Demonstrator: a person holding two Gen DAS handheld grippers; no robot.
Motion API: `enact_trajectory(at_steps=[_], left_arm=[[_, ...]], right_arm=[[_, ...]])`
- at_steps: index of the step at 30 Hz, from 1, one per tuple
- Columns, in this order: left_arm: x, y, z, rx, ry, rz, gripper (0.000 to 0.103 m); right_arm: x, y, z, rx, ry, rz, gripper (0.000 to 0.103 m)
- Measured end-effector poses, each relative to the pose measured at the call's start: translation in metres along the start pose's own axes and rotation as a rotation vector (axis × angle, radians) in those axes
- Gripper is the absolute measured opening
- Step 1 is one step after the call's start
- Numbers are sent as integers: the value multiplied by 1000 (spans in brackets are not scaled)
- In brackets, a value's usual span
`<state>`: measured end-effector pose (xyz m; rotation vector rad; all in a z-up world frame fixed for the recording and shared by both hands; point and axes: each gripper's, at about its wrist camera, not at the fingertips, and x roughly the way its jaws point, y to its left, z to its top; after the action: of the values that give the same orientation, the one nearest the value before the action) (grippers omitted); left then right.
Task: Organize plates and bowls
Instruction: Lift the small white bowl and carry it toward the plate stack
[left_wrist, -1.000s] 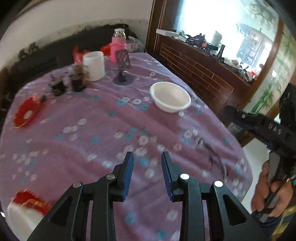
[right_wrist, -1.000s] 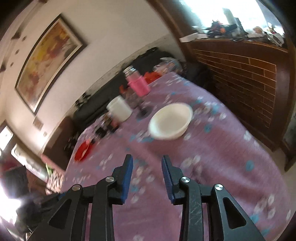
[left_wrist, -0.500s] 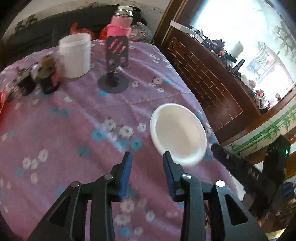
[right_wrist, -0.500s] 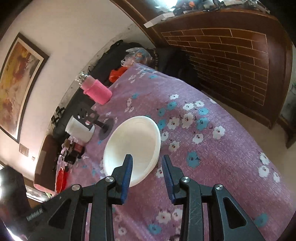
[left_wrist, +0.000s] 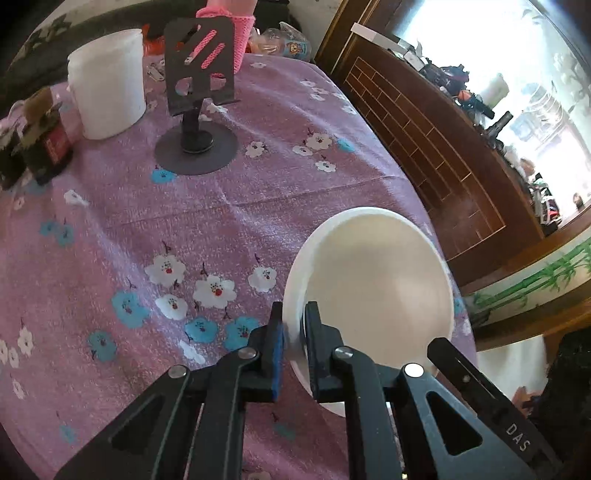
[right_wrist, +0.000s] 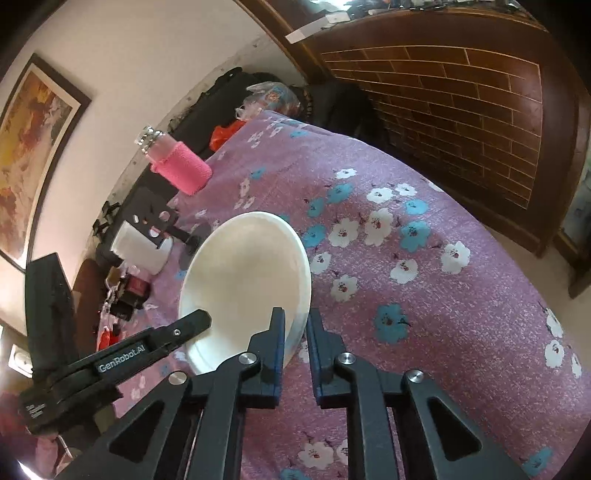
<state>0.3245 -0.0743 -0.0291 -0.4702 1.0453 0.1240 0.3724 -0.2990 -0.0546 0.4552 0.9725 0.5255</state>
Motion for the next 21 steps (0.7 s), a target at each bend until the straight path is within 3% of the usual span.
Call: enact_trajectory(at_steps=[9, 16, 21], left_arm=[[-70, -3, -19, 30, -93, 60, 10], [-126, 18, -82, 5, -130, 85, 11], [-159, 42, -140, -7, -145, 72, 11]], right_arm=[[-34, 30, -19, -52, -8, 51, 13], [-79, 64, -66, -155, -21, 96, 13], [-104, 79, -124, -231, 4, 134, 13]])
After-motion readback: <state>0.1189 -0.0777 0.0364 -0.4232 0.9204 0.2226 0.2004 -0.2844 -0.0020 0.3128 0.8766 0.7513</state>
